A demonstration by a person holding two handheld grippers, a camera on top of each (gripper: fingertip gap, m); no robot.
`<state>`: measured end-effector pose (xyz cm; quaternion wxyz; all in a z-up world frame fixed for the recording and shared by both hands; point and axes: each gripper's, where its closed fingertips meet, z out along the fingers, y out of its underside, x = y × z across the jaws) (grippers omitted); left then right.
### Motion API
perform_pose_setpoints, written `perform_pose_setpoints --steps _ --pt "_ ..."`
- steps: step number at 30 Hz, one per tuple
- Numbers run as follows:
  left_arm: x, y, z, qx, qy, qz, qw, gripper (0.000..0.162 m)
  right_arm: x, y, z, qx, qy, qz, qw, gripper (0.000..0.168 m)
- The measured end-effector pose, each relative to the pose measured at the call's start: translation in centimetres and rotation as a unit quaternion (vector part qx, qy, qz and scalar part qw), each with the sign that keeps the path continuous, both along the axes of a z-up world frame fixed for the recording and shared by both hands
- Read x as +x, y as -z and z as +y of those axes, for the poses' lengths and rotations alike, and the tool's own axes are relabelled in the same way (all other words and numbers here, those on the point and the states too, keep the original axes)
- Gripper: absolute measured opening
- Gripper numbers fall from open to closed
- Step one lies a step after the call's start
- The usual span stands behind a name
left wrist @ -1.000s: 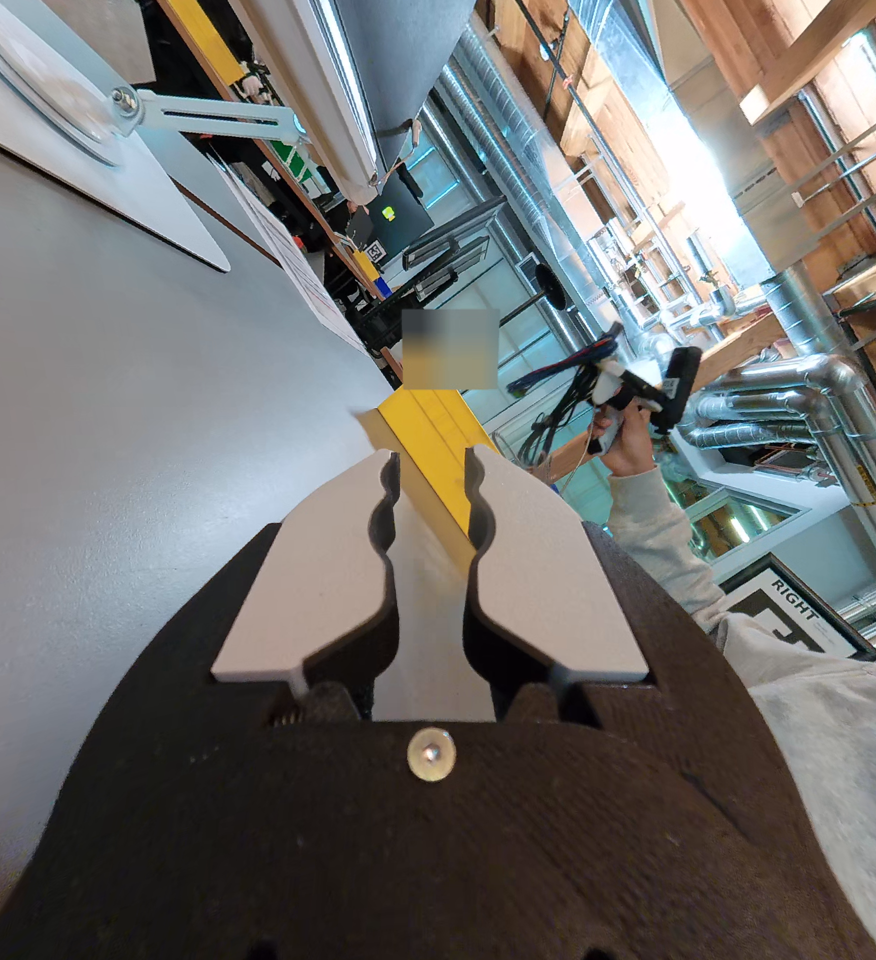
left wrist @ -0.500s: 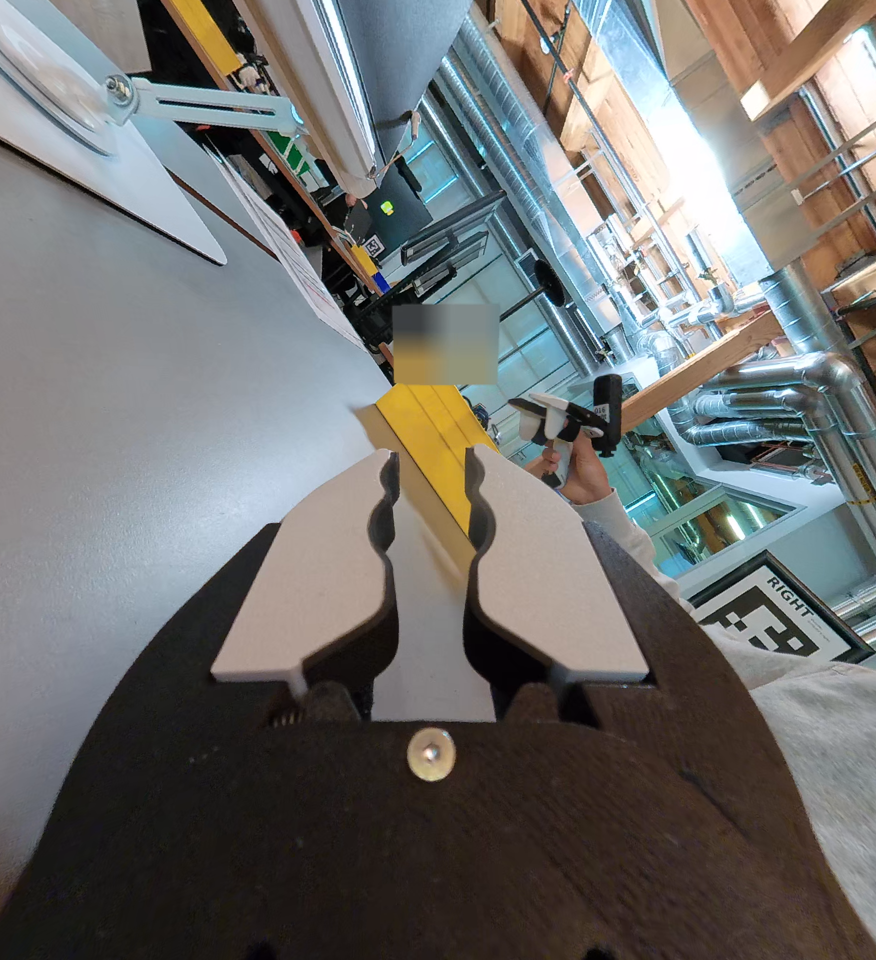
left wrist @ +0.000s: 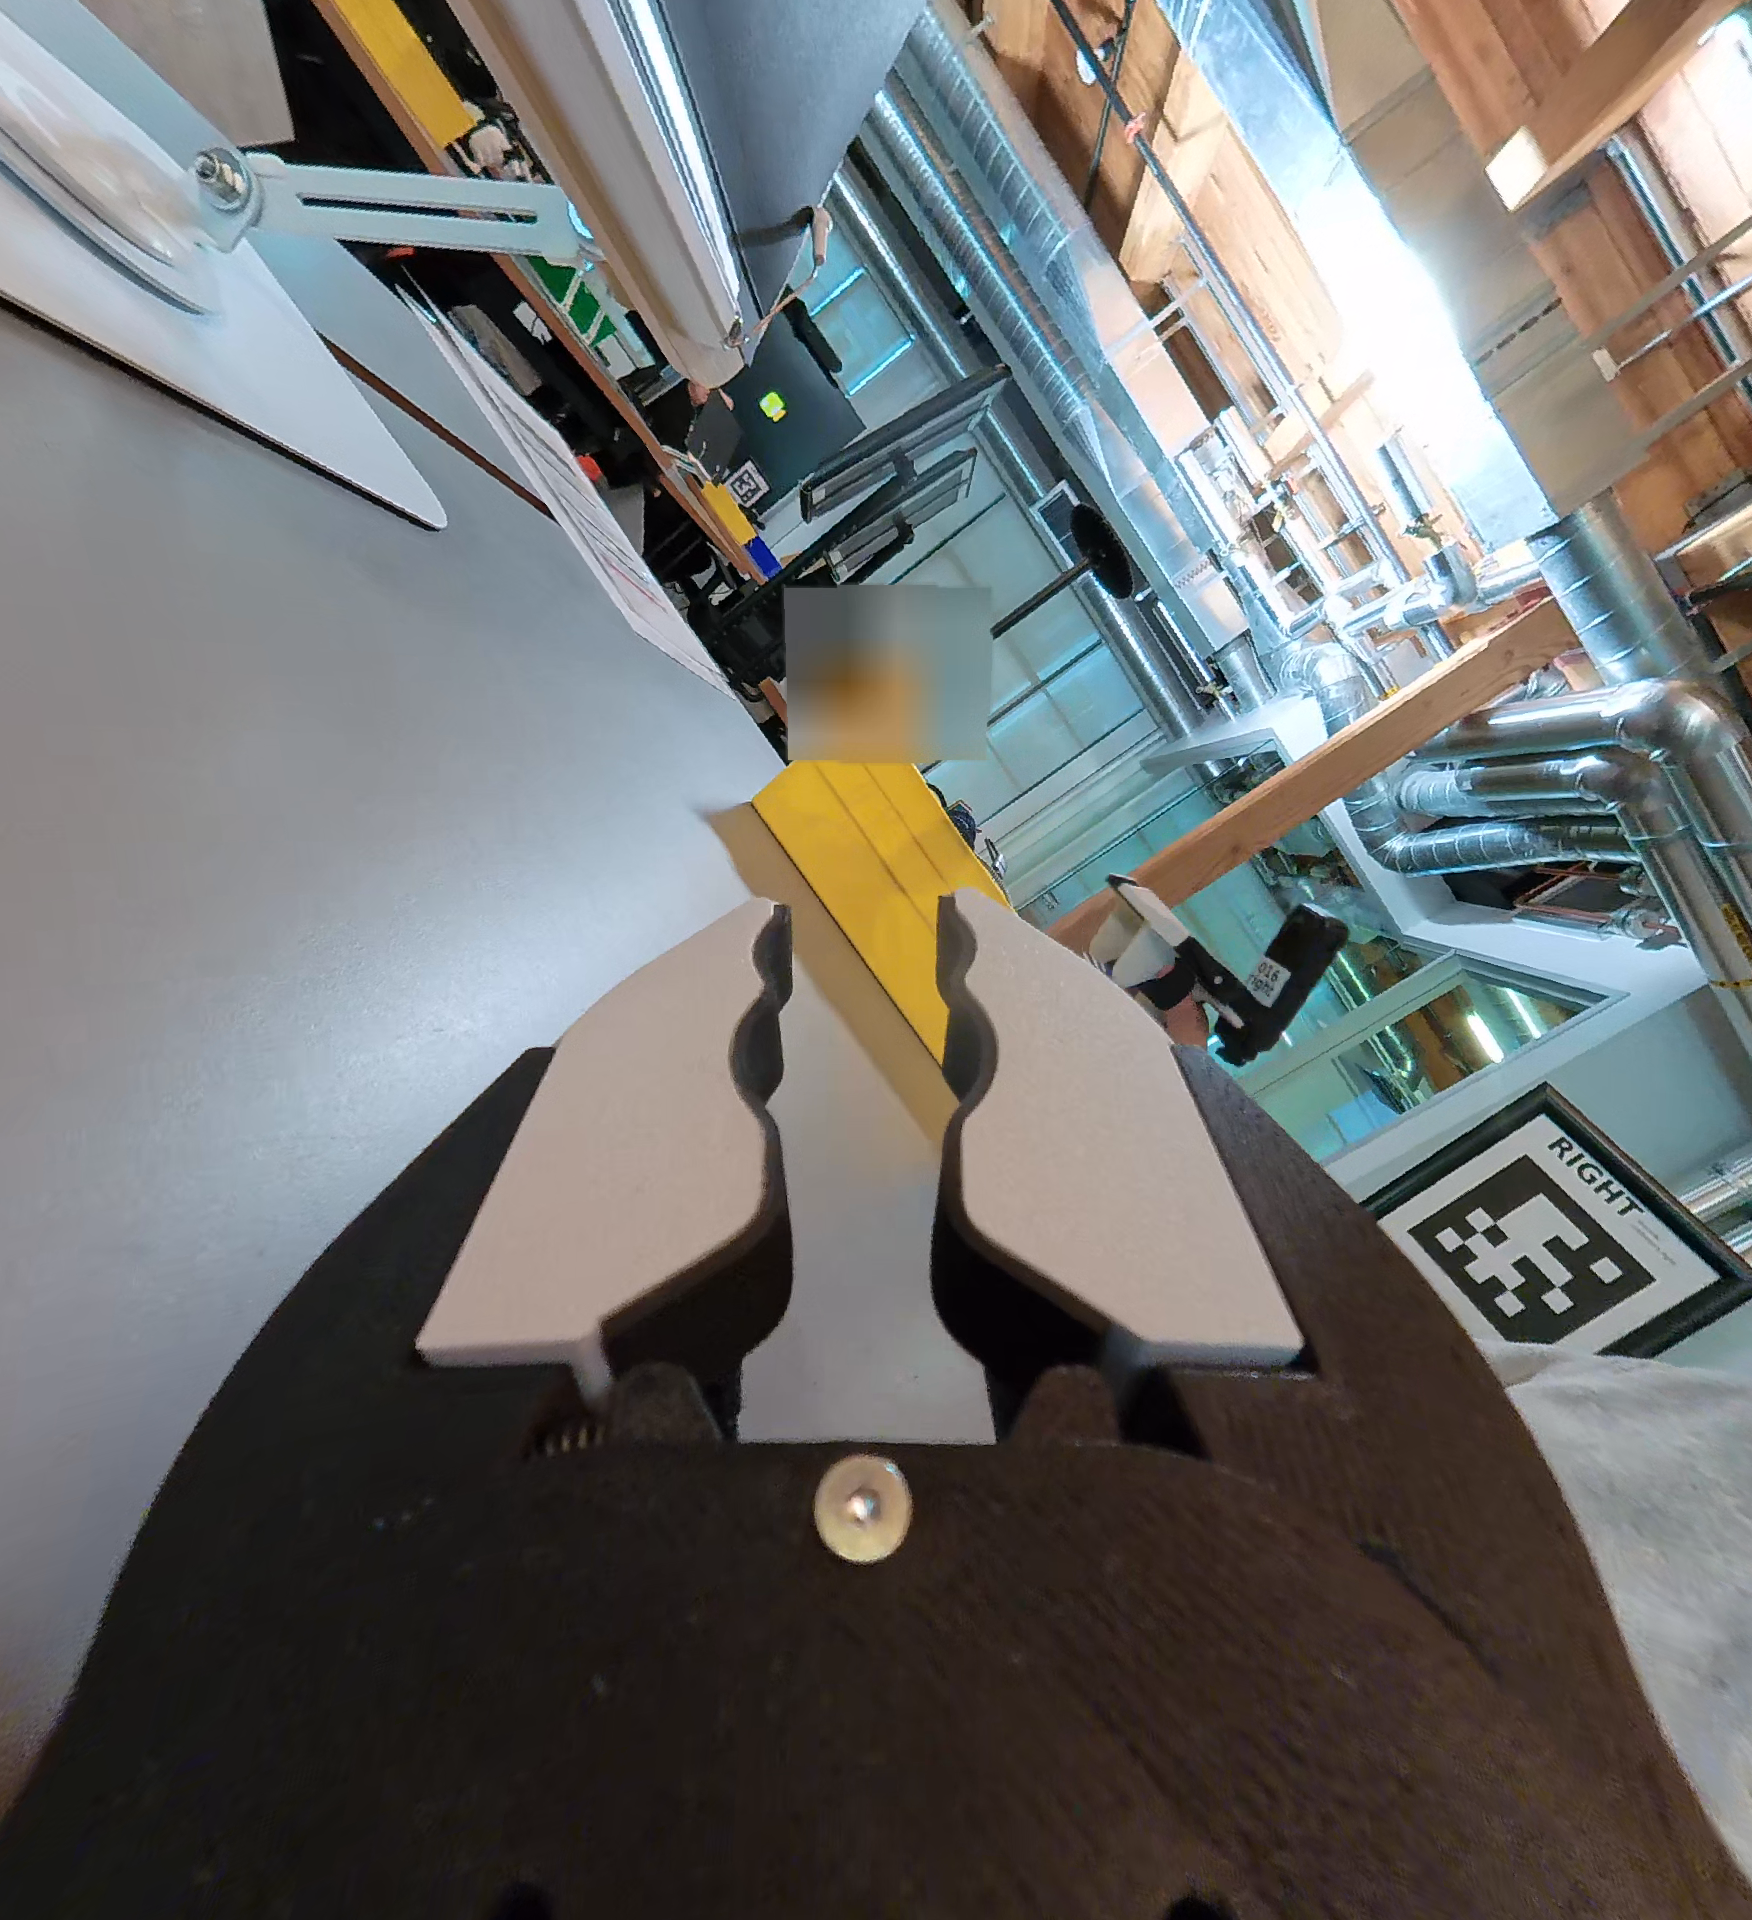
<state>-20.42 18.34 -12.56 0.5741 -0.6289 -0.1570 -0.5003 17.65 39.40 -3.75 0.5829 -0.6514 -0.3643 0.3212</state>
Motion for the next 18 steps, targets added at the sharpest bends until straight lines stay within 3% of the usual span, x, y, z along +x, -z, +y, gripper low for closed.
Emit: perform_pose_setpoints --steps 4,9,18 --pt "0.2 -0.2 -0.3 0.006 -0.006 0.008 1.0 0.027 1.4 -0.1 0.1 0.079 0.029 -0.004 0.996 0.006" --pt "1.7 -1.1 -2.8 0.038 -0.033 0.018 0.999 0.028 2.9 2.6 -0.1 0.059 0.036 -0.038 0.997 0.0" --pt "6.2 -1.6 -7.2 0.058 -0.052 0.023 0.997 0.028 7.8 2.3 -2.6 0.058 0.103 -0.035 0.992 0.0"
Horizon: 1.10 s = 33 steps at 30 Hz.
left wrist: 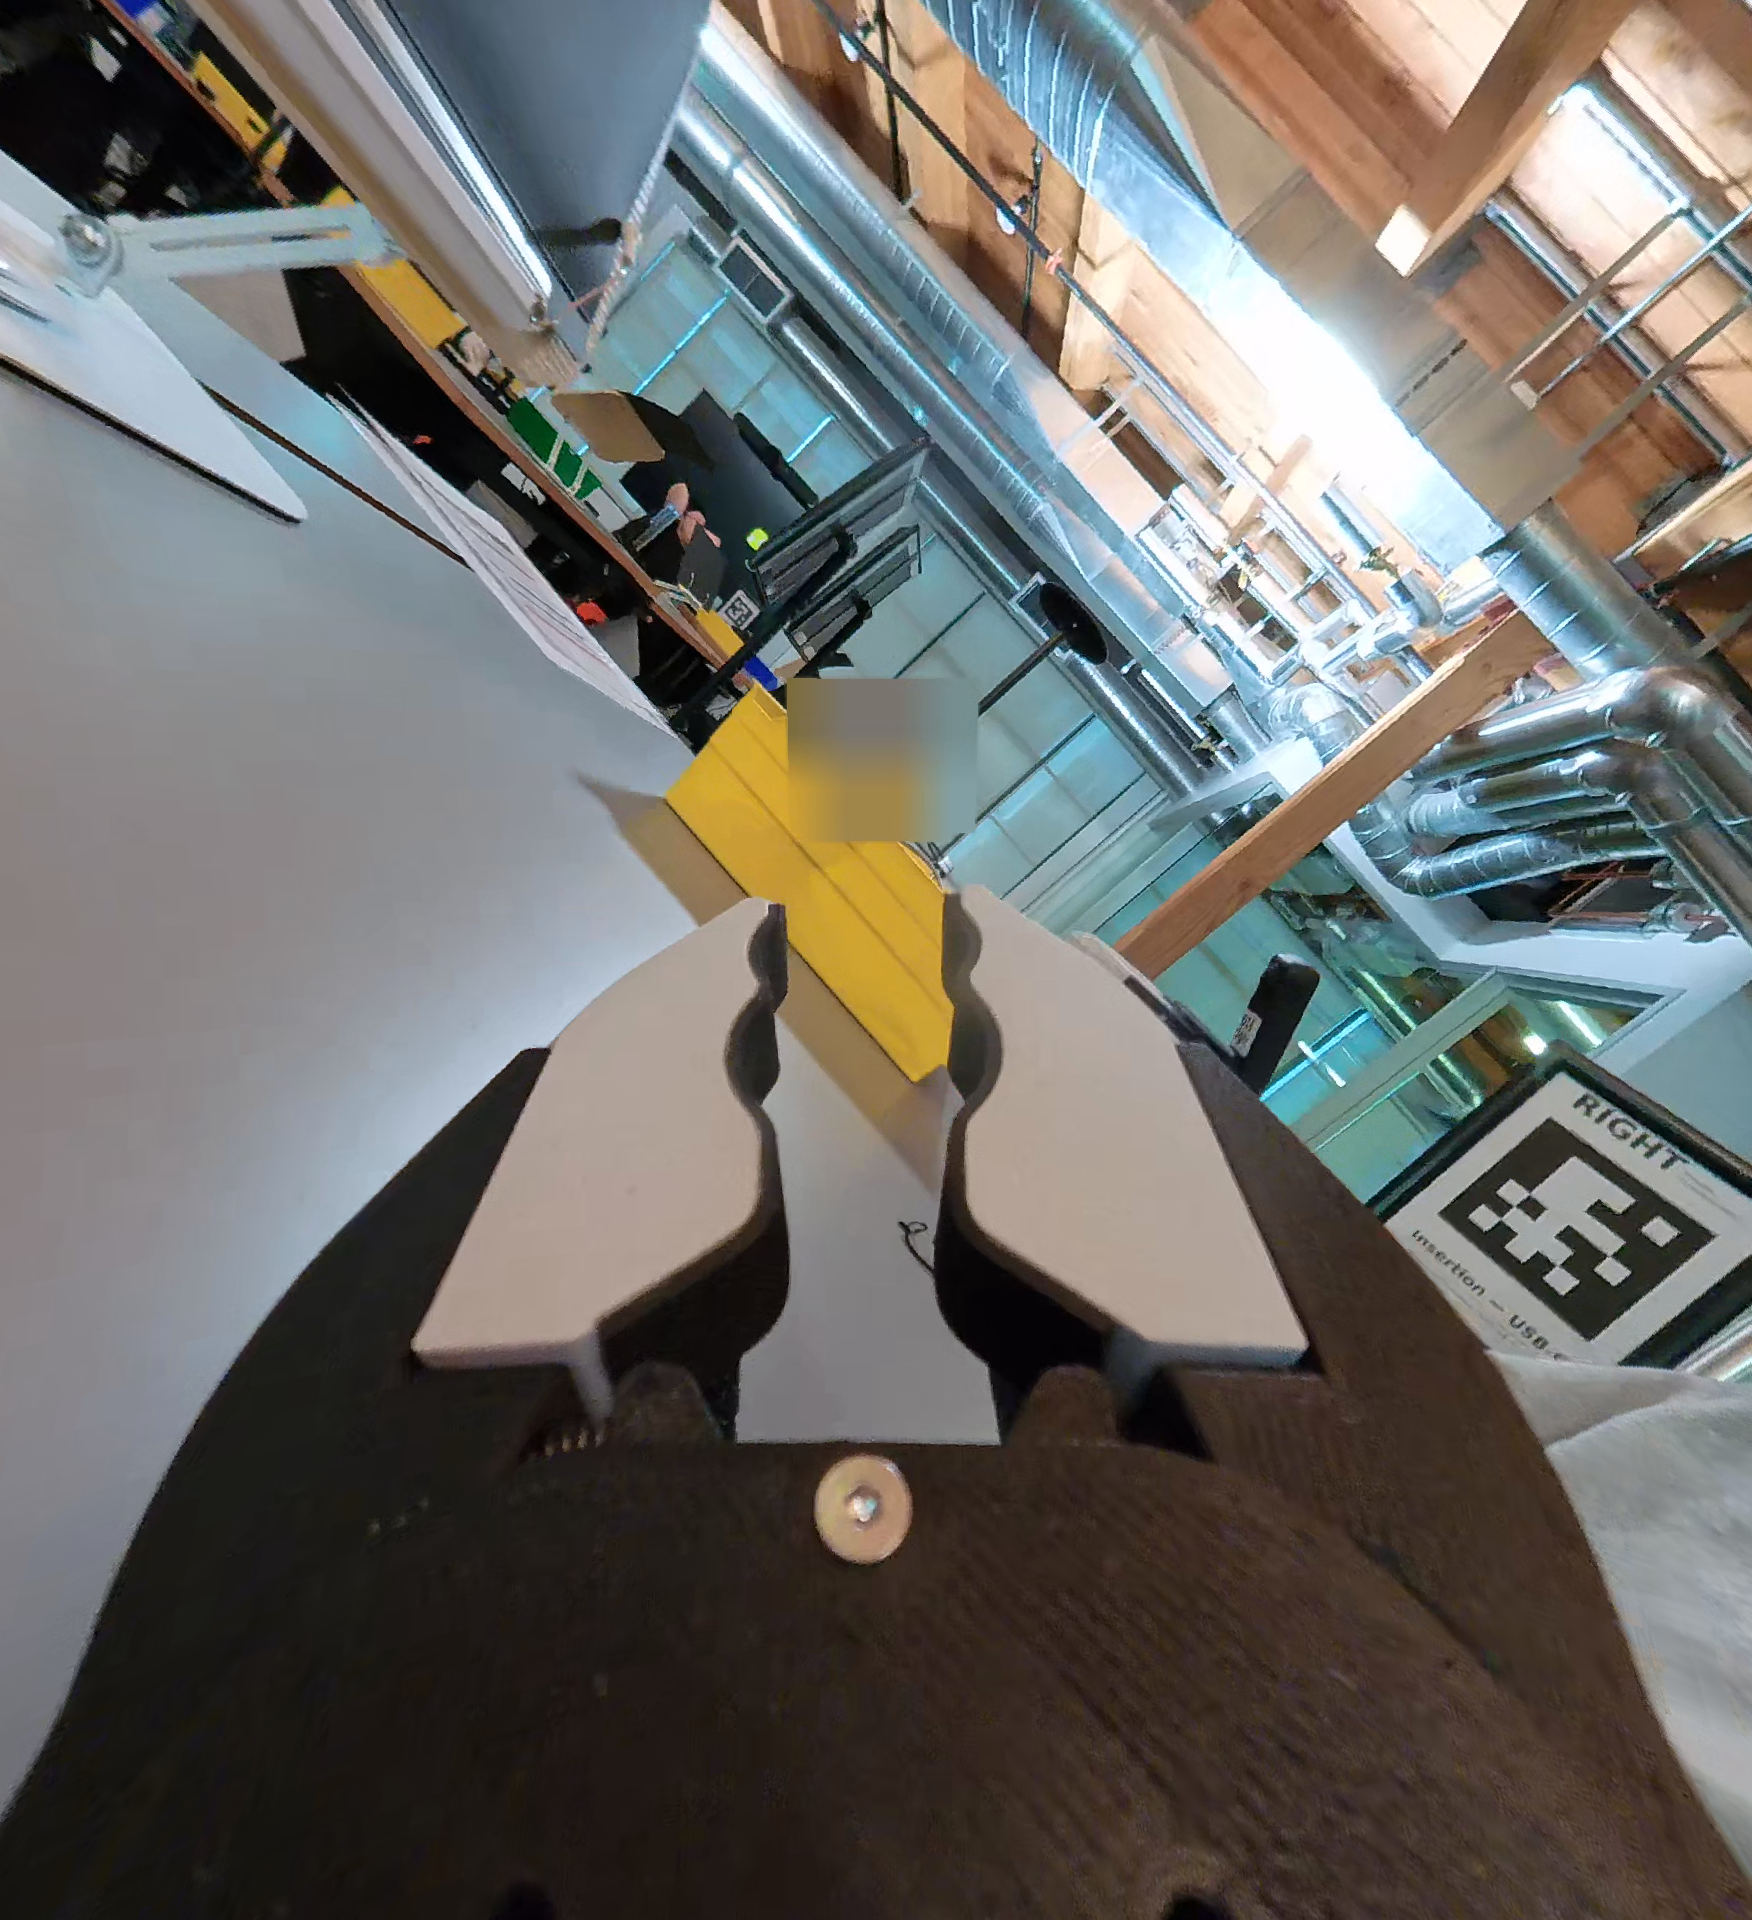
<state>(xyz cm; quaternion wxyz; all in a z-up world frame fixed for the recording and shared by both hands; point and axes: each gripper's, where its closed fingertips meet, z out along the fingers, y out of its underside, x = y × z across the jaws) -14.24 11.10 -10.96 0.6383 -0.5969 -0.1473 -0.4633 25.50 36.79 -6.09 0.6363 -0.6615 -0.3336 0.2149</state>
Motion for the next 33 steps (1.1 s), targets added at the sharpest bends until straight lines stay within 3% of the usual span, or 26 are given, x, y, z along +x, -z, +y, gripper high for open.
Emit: perform_pose_setpoints --steps 5,13,20,25,33 --pt "1.8 0.0 -0.1 -0.002 0.0 0.02 1.0 0.028 -0.9 0.8 -0.1 -0.06 0.018 0.031 0.998 0.0" --pt "2.0 -0.1 0.6 0.005 0.017 0.001 1.0 0.028 0.6 0.2 4.5 0.008 0.13 0.051 0.99 0.001" --pt "0.5 -0.4 0.6 0.022 0.006 -0.037 0.999 0.029 5.1 0.9 7.2 -0.004 0.138 0.05 0.989 0.032" --pt "0.7 -0.2 0.7 0.015 0.007 -0.03 0.999 0.029 8.0 2.7 9.1 -0.058 0.145 0.069 0.985 0.065" --pt "1.2 -0.1 0.8 0.008 0.015 -0.026 1.0 0.03 7.8 5.3 10.1 -0.142 0.106 0.108 0.978 0.104"
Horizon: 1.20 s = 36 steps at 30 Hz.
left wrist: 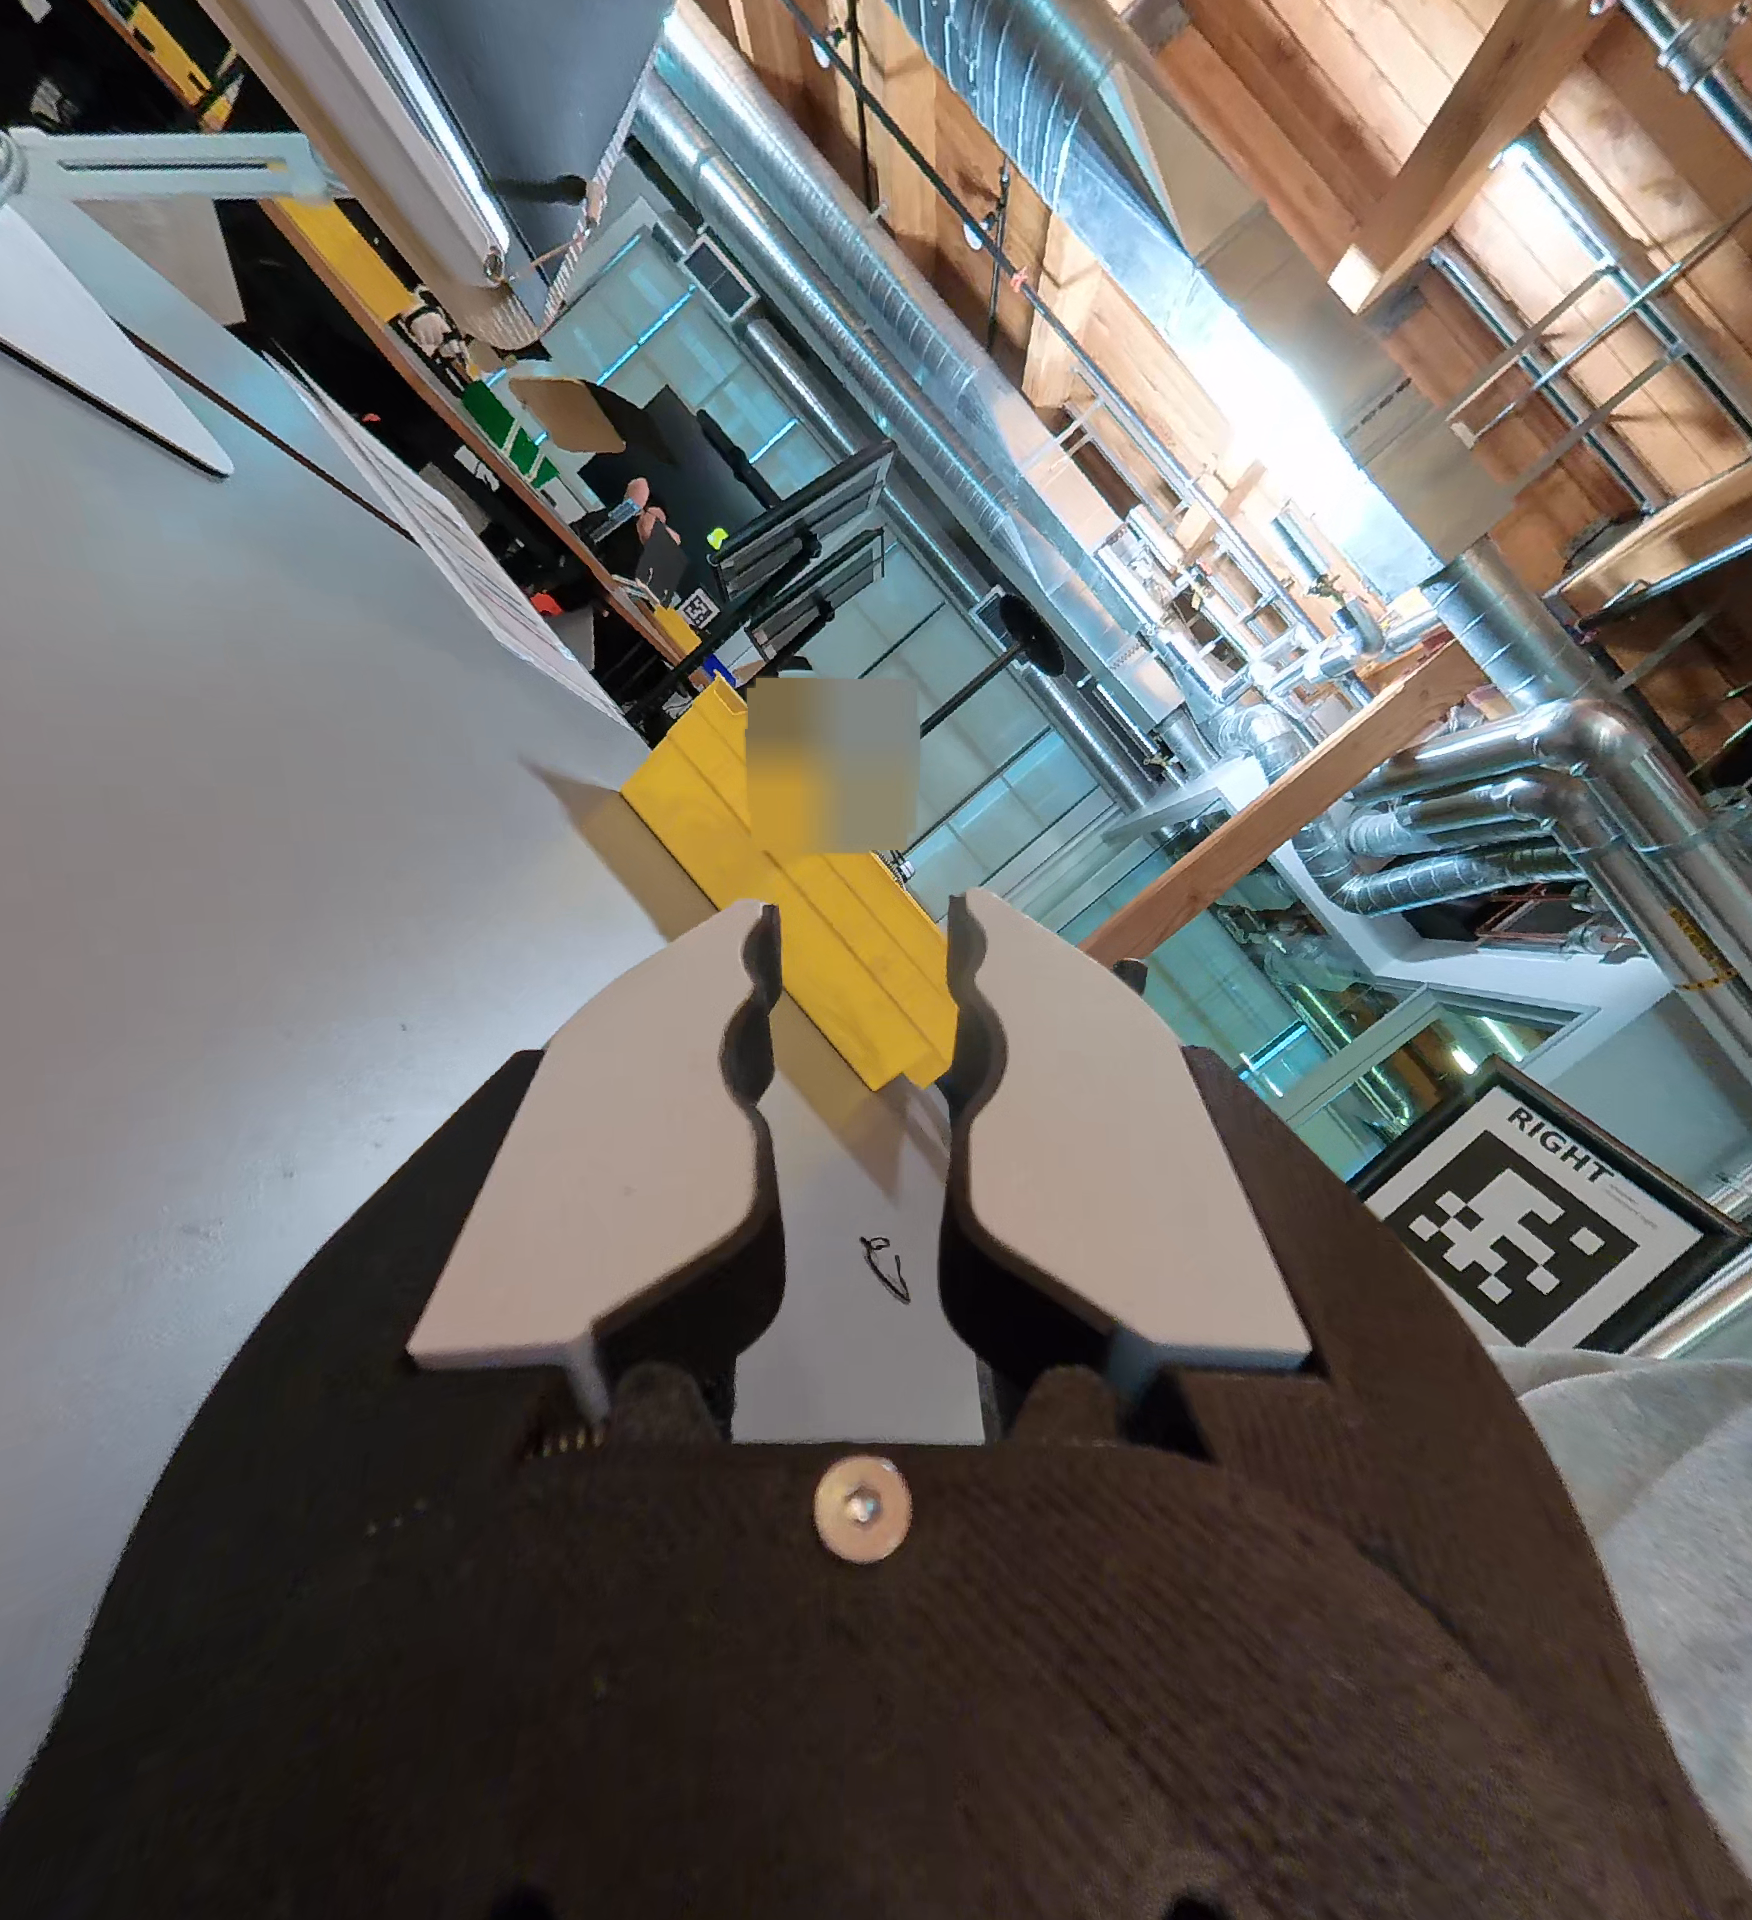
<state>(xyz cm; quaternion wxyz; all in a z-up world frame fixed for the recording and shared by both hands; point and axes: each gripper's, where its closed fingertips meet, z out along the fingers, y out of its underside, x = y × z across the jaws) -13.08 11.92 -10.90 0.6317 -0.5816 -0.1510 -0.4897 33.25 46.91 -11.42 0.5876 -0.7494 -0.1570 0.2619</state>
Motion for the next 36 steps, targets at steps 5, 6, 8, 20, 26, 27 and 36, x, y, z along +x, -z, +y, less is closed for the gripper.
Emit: perform_pose_setpoints --steps 5,6,8,20,26,27,36 --pt "0.4 0.0 -0.1 -0.001 0.01 -0.008 1.0 0.031 -0.2 1.8 0.7 -0.029 0.003 -0.006 1.0 0.124" --pt "0.5 0.0 -0.1 -0.002 0.012 -0.009 1.0 0.031 0.0 1.8 0.8 -0.034 0.006 -0.002 0.999 0.125" --pt "0.7 0.1 -0.2 -0.003 0.015 -0.008 1.0 0.031 0.3 1.8 1.0 -0.039 0.01 0.01 0.999 0.125" --pt "0.8 0.3 0.0 -0.012 0.018 -0.006 1.0 0.032 -0.8 3.6 1.6 -0.107 -0.027 0.003 0.994 0.119" --pt "0.7 0.3 -0.1 -0.013 0.019 -0.014 1.0 0.032 -2.1 4.9 1.5 -0.15 -0.067 -0.017 0.986 0.109" --pt "0.7 0.3 -0.1 -0.013 0.019 -0.014 1.0 0.032 -2.1 4.8 1.5 -0.148 -0.067 -0.013 0.987 0.103" --pt "1.5 0.7 0.2 -0.028 0.029 0.007 0.999 0.032 -3.0 3.5 0.2 -0.149 -0.126 0.073 0.978 0.03"
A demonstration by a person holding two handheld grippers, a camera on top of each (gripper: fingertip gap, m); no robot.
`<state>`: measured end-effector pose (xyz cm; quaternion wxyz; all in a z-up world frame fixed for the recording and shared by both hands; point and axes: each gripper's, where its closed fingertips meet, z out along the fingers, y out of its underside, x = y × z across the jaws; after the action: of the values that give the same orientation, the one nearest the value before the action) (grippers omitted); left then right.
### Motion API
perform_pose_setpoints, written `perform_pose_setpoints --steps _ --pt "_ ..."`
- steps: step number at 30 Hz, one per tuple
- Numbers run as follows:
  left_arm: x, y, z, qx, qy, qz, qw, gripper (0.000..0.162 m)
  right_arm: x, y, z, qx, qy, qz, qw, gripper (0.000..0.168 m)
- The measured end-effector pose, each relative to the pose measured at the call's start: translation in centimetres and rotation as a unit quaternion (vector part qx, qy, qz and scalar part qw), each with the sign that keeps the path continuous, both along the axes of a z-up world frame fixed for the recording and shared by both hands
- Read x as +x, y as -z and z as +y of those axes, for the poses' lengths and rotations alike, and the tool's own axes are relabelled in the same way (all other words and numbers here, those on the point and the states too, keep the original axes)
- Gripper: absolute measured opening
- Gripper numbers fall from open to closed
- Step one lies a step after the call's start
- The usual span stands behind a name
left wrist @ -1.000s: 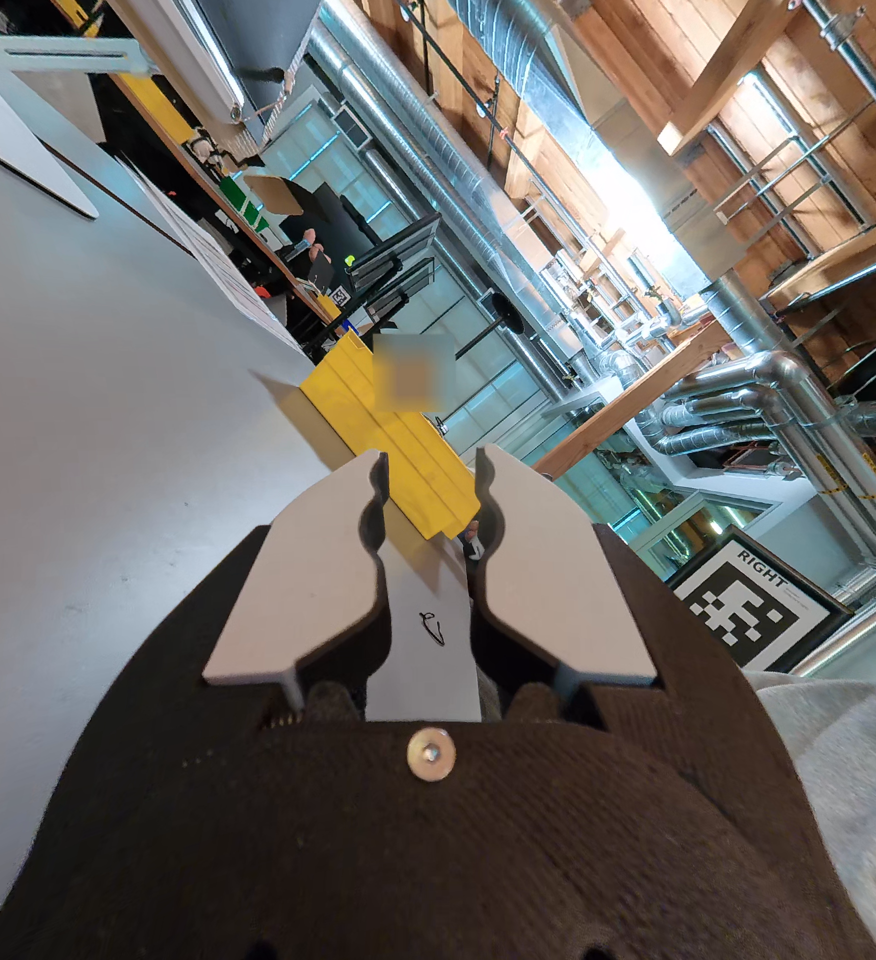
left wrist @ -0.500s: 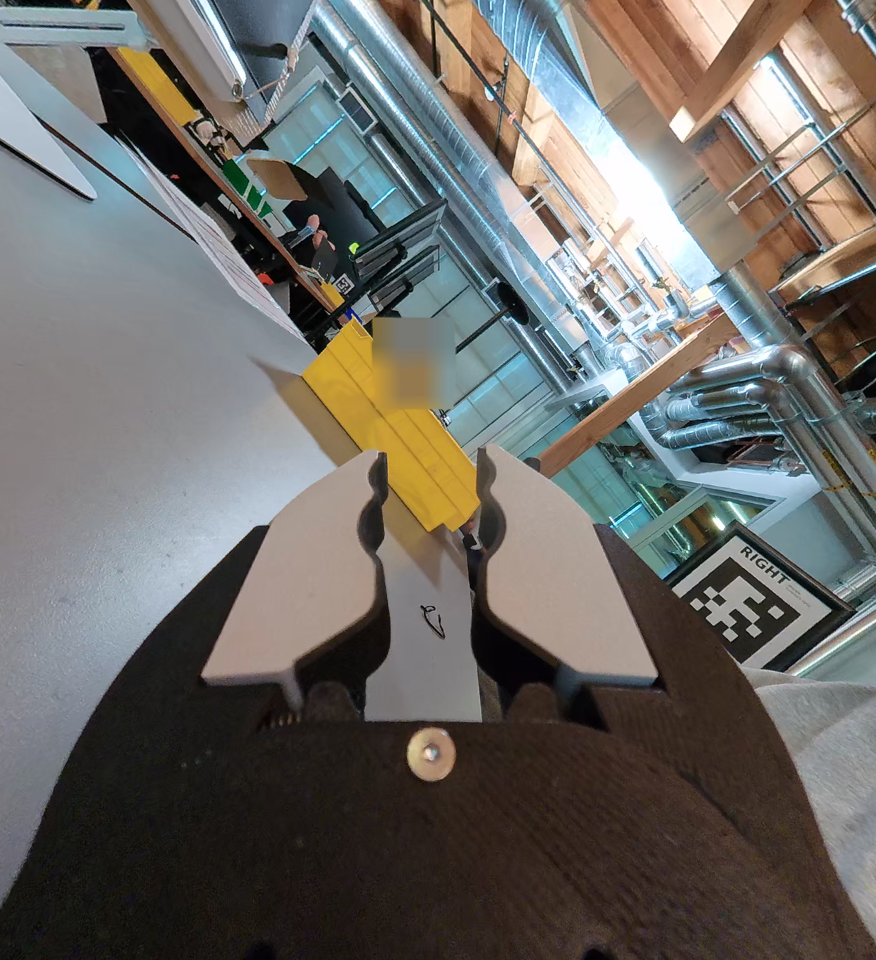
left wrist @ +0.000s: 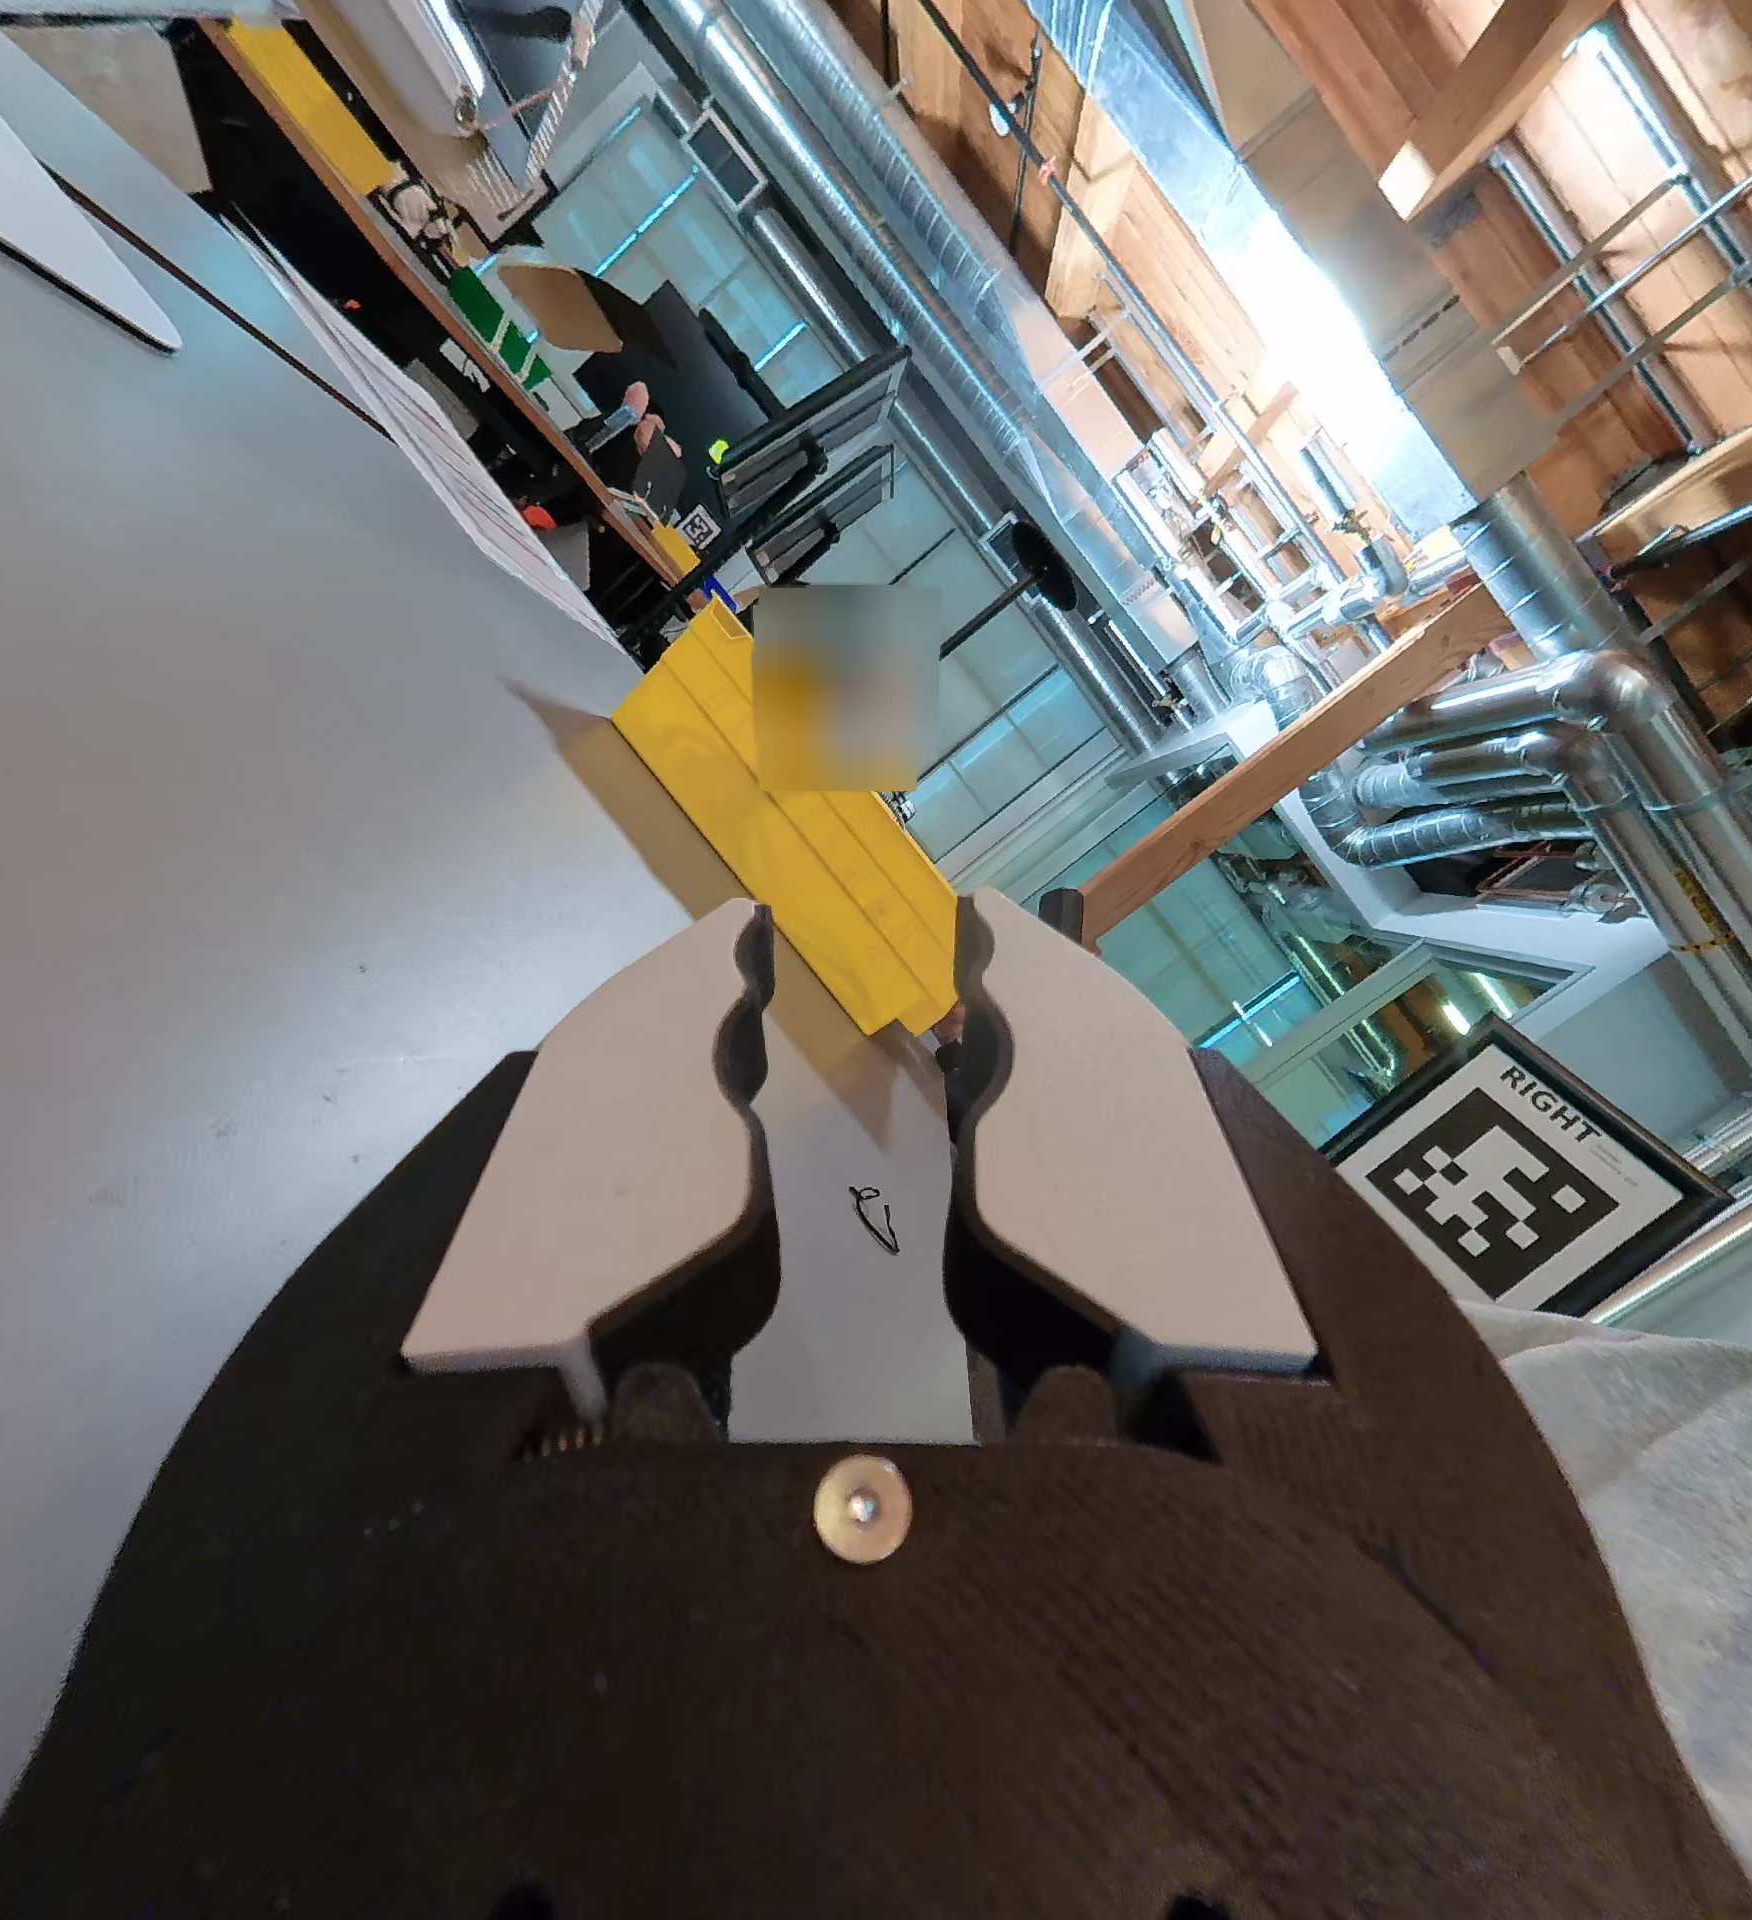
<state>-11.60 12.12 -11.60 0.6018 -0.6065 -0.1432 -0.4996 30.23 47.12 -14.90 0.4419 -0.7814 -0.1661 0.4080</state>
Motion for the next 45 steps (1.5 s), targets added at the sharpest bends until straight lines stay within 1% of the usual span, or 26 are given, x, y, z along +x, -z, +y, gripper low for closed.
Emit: perform_pose_setpoints --steps 6,11,14,17,21,24,27,31,34,36,43,44,45 --pt "1.7 0.2 0.4 -0.008 0.024 0.011 1.0 0.033 -0.1 0.0 0.0 -0.001 0.002 0.003 1.0 0.029" --pt "3.5 -0.1 0.8 -0.002 0.034 0.04 0.999 0.032 -0.1 0.0 0.0 -0.003 0.004 0.003 1.0 0.029" --pt "4.9 -0.6 1.0 0.001 0.039 0.073 0.997 0.031 -0.1 0.0 0.0 -0.003 0.005 0.004 1.0 0.029" --pt "6.4 -0.8 1.2 0.002 0.042 0.119 0.992 0.026 -0.1 0.0 0.0 -0.004 0.006 0.004 1.0 0.029" --pt "9.5 -0.2 1.5 -0.011 0.07 0.193 0.979 0.023 -0.1 0.1 0.0 -0.005 0.007 0.005 1.0 0.029" --pt "12.5 0.9 1.6 -0.027 0.113 0.248 0.962 0.025 -0.1 0.1 0.0 -0.005 0.008 0.005 1.0 0.029" --pt "15.3 2.2 1.7 -0.044 0.147 0.301 0.941 0.032 -0.1 0.1 0.0 -0.006 0.009 0.006 1.0 0.029" --pt "17.7 3.6 1.9 -0.068 0.161 0.372 0.912 0.036 -0.1 0.1 0.0 -0.007 0.01 0.006 1.0 0.029" --pt "18.5 4.8 2.1 -0.093 0.157 0.427 0.886 0.039 -0.1 0.1 0.0 -0.007 0.01 0.006 1.0 0.029" --pt "18.9 6.1 2.1 -0.13 0.161 0.455 0.866 0.044 -0.1 0.1 0.0 -0.008 0.011 0.007 1.0 0.029" --pt "18.8 9.3 2.5 -0.209 0.149 0.549 0.795 0.041 -0.1 0.2 0.0 -0.012 0.013 0.01 1.0 0.03" --pt "18.8 9.7 2.5 -0.218 0.151 0.557 0.787 0.043 -0.1 0.2 0.0 -0.013 0.014 0.01 1.0 0.03" --pt "18.8 9.6 2.6 -0.214 0.149 0.56 0.787 0.04 -0.1 0.2 0.0 -0.014 0.014 0.011 1.0 0.03"
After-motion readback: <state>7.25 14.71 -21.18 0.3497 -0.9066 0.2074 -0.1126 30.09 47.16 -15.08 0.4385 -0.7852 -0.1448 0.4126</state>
